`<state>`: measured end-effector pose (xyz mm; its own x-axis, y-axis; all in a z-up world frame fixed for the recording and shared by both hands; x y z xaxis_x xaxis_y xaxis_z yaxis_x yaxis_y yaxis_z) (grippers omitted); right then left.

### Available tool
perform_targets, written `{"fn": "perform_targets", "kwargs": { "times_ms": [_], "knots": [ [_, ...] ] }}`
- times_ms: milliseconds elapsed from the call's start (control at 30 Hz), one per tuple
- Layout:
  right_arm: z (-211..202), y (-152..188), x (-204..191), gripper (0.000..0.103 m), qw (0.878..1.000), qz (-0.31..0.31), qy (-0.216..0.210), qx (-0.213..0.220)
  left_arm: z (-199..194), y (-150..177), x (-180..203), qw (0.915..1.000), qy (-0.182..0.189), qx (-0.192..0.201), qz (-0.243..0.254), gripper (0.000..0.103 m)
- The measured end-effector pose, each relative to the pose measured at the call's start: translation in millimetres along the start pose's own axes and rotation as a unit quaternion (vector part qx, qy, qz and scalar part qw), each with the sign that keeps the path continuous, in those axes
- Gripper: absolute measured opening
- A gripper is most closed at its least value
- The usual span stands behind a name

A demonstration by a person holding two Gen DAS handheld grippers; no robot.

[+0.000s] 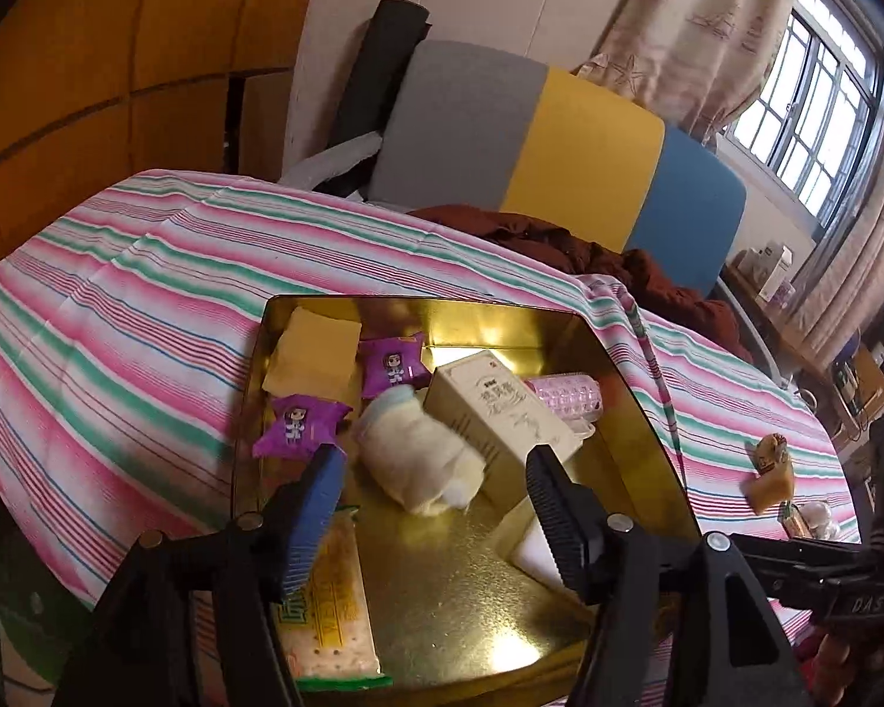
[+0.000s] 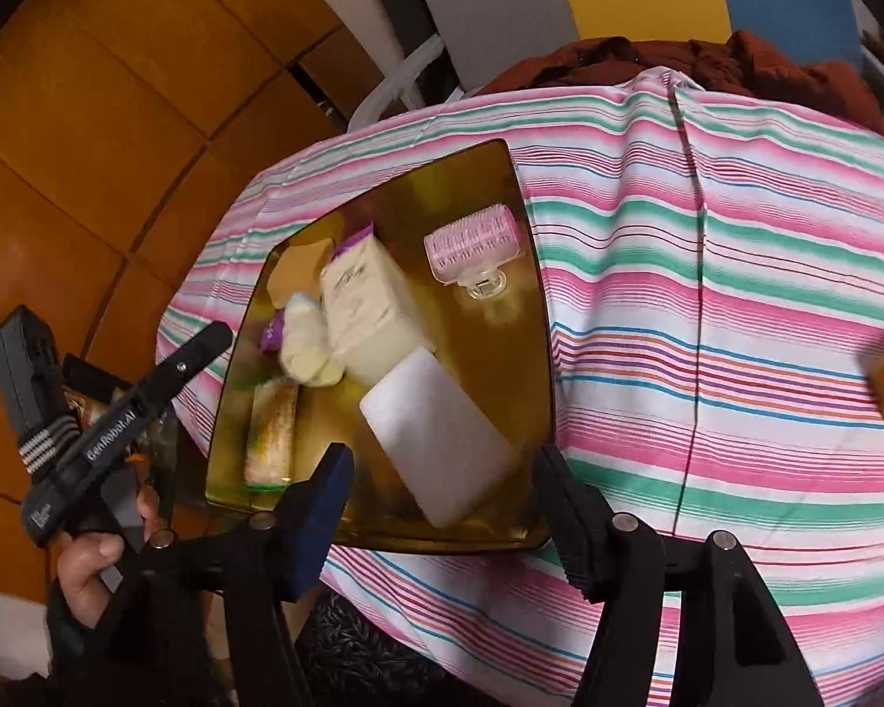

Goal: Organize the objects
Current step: 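Carry the sock and white sponge to the gold tray and release them, then move both tools back toward the items on the cloth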

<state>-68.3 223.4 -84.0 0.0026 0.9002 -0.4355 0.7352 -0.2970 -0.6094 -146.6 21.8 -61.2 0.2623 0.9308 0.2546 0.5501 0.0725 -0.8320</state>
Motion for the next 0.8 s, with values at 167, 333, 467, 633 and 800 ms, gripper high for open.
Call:
{"fn": "perform_targets", "kwargs": {
  "times_ms": [167,333,467,633,800],
  "knots": [
    [-4,4,-2,0.071,0.999,-0.043,0.021,0.009,-9,6,7,1.0,-0.005,0.0,0.002,0.065],
    [-6,5,-12,0.076,0.997,-0.075,0.028,0.023,-16,12,19,0.9997,-0.012,-0.002,0.021,0.065],
    [-12,5,-17,0.081,0.993,-0.106,0.04,0.043,-22,16,27,0.9993,-0.017,-0.001,0.033,0.065],
    [-20,5,-15,0.082,0.99,-0.118,0.052,0.057,-30,17,38,0.9978,-0.027,0.011,0.06,0.065],
    [-27,5,-5,0.084,0.989,-0.114,0.068,0.069,-36,20,55,0.9958,-0.016,0.016,0.089,0.065]
  ]
}}
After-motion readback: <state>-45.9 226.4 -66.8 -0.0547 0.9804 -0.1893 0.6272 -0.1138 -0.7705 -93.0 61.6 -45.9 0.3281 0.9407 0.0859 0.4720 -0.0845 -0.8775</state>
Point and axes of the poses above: each gripper's, at about its wrist camera, not at the fingertips, and z roughly the way its jaws point, x to its right, y to its underside, the point moved 8 cm from there along z, roughly the way its jaws point, and after that the axes turned 15 degrees about x, right-handed, at the moved point
